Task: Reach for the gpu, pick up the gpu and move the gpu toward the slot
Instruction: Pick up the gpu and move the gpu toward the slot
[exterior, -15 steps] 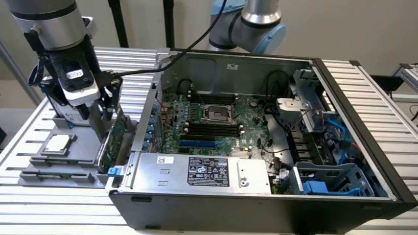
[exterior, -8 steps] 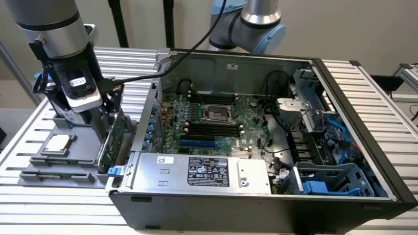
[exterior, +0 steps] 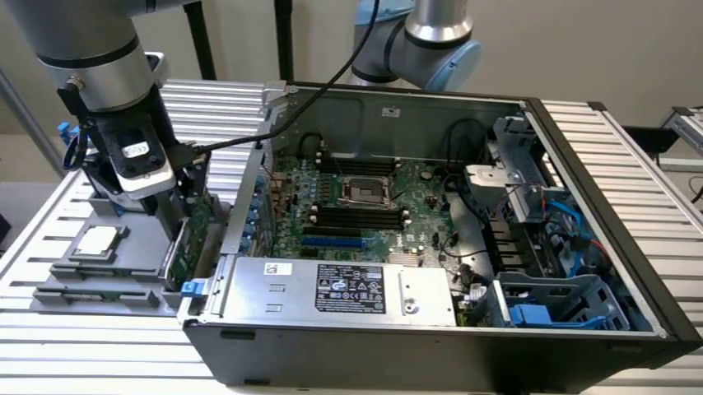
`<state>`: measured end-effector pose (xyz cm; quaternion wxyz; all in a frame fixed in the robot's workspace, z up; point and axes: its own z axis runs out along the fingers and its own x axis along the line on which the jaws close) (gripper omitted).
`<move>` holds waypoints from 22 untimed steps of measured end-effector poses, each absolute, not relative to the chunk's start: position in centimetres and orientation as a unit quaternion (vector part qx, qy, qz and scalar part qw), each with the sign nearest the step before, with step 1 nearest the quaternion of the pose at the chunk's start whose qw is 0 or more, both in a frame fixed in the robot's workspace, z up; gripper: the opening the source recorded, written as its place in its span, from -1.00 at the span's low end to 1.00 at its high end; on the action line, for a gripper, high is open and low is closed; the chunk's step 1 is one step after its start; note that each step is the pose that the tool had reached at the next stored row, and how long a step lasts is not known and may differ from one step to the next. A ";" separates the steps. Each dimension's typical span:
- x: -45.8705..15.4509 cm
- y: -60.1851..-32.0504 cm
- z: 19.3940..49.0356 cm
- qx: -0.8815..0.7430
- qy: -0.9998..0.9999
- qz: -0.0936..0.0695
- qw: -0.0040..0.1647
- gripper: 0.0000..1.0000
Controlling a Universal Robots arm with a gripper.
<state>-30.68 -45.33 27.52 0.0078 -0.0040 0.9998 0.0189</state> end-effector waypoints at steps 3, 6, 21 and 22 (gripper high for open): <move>-30.7 -45.3 27.0 -0.003 1.000 0.019 0.009 0.08; -30.7 -45.3 26.4 -0.001 1.000 0.019 0.010 0.08; -30.7 -45.4 23.9 0.011 1.000 0.017 0.012 0.08; -30.7 -45.4 23.9 0.011 1.000 0.017 0.011 0.08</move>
